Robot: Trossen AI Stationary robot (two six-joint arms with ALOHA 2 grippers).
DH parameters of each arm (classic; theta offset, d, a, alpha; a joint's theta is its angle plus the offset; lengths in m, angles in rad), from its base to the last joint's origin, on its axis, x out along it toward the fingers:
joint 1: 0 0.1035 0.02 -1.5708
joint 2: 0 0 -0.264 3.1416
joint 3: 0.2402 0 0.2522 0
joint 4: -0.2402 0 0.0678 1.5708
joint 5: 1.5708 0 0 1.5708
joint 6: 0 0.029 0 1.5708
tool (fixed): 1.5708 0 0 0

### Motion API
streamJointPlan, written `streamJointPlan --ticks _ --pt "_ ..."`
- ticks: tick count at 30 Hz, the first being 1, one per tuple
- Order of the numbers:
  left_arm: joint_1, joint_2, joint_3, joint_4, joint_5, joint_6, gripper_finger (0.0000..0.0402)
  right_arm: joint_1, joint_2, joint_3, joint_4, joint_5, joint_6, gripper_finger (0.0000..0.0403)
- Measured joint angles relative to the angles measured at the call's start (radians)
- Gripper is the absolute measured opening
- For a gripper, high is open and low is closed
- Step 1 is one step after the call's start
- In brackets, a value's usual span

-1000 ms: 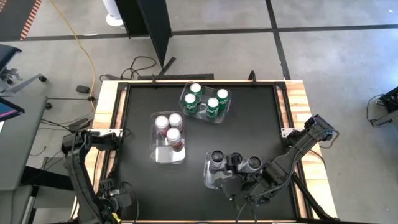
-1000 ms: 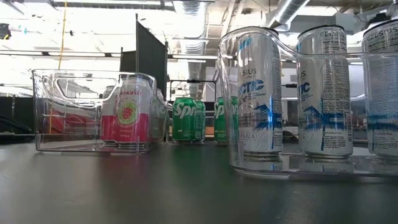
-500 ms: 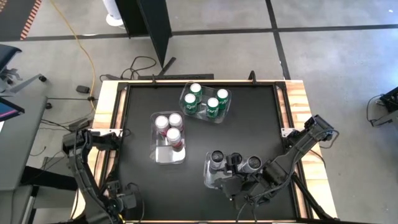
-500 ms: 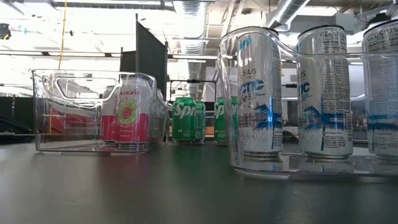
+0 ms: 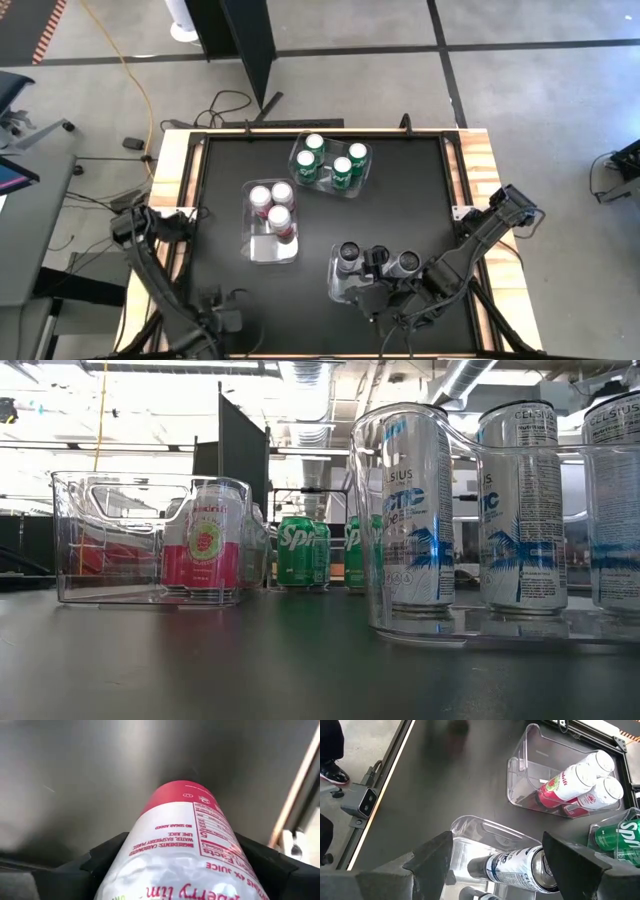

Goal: Sort soda cans
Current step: Put the pink soda can into the center transparent bin

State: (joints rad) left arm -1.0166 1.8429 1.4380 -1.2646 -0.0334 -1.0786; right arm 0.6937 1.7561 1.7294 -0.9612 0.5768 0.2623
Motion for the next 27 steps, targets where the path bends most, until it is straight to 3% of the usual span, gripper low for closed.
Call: streamJointPlan --ticks 10,15,22,27 --pt "0.176 -0.001 0.255 -0.307 -0.144 0.290 0.0302 0.006 0.000 0.000 -0.009 0.000 0.000 0.0326" --pt "0.272 -0.049 0.390 -0.299 -0.234 0.424 0.0302 0.021 0.000 0.000 -0.010 0.000 0.001 0.0326" --pt "0.421 -0.145 0.428 -0.304 -0.338 0.501 0.0302 0.048 0.000 0.000 -0.010 0.000 0.001 0.0326" --pt "0.588 -0.174 0.423 -0.310 -0.333 0.490 0.0302 0.064 0.000 0.000 -0.011 0.000 0.011 0.0326"
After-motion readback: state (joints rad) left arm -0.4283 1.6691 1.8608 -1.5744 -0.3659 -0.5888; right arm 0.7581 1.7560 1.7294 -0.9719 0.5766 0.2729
